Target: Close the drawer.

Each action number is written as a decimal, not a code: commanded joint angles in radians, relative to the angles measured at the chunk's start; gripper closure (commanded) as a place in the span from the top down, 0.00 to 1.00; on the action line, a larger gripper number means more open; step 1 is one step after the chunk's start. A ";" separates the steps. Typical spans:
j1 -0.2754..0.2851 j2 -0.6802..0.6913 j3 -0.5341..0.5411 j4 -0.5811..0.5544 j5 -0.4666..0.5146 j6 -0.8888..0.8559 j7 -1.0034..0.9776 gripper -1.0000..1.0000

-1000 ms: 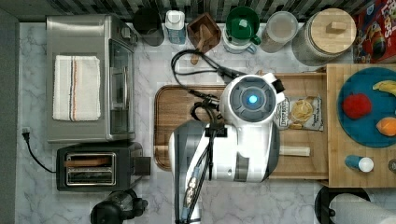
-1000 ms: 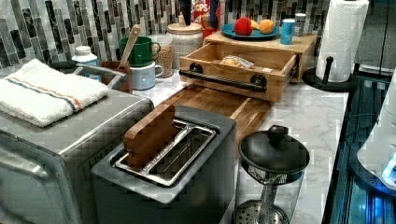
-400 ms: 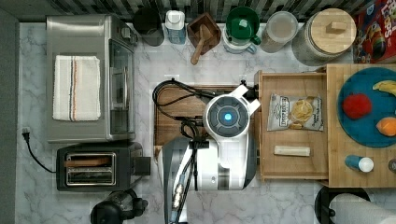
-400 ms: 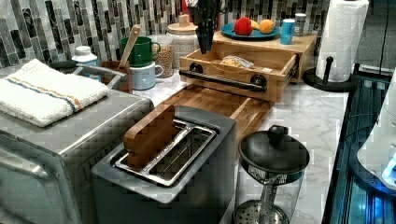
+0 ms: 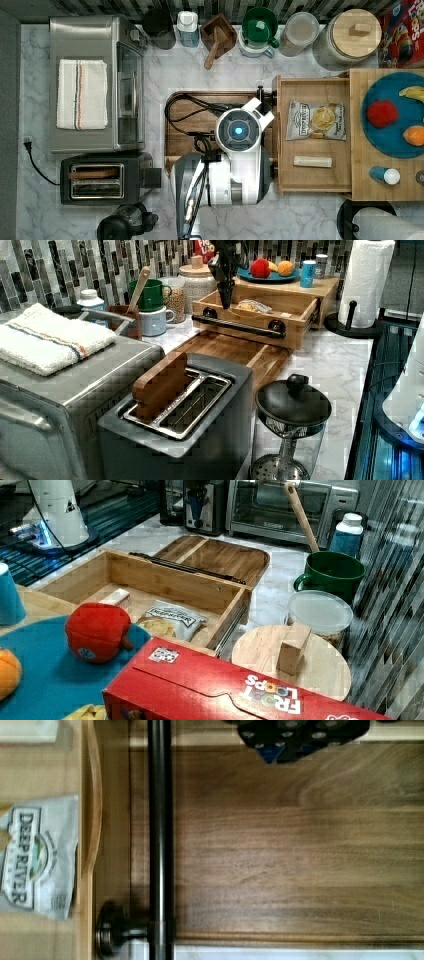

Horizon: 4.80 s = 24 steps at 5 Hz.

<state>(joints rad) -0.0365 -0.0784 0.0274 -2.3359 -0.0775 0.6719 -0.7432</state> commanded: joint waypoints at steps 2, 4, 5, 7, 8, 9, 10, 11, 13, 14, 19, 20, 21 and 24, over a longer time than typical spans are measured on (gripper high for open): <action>0.014 0.125 0.031 -0.018 0.013 0.177 -0.032 0.00; -0.028 0.212 0.038 0.016 0.041 0.202 -0.088 0.00; -0.036 0.223 0.029 0.010 0.038 0.244 -0.116 0.00; -0.020 0.223 -0.039 0.044 0.026 0.212 -0.209 0.00; -0.100 0.244 0.008 0.069 0.005 0.229 -0.244 0.00; -0.127 0.275 -0.003 0.095 0.008 0.252 -0.302 0.00; -0.161 0.287 -0.006 0.113 -0.016 0.261 -0.319 0.00; -0.205 0.285 -0.010 0.129 -0.014 0.257 -0.349 0.00; -0.310 0.317 -0.061 0.203 0.045 0.228 -0.517 0.00; -0.355 0.339 -0.096 0.241 0.075 0.242 -0.600 0.00; -0.557 0.514 -0.132 0.593 0.052 0.101 -0.845 0.00; -0.575 0.530 -0.120 0.645 0.036 0.051 -0.848 0.00; -0.581 0.539 -0.106 0.638 0.061 0.077 -0.852 0.00; -0.580 0.539 -0.106 0.638 0.061 0.077 -0.853 0.00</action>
<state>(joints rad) -0.5352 0.4546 -0.0104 -1.8506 0.0143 0.6616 -1.5303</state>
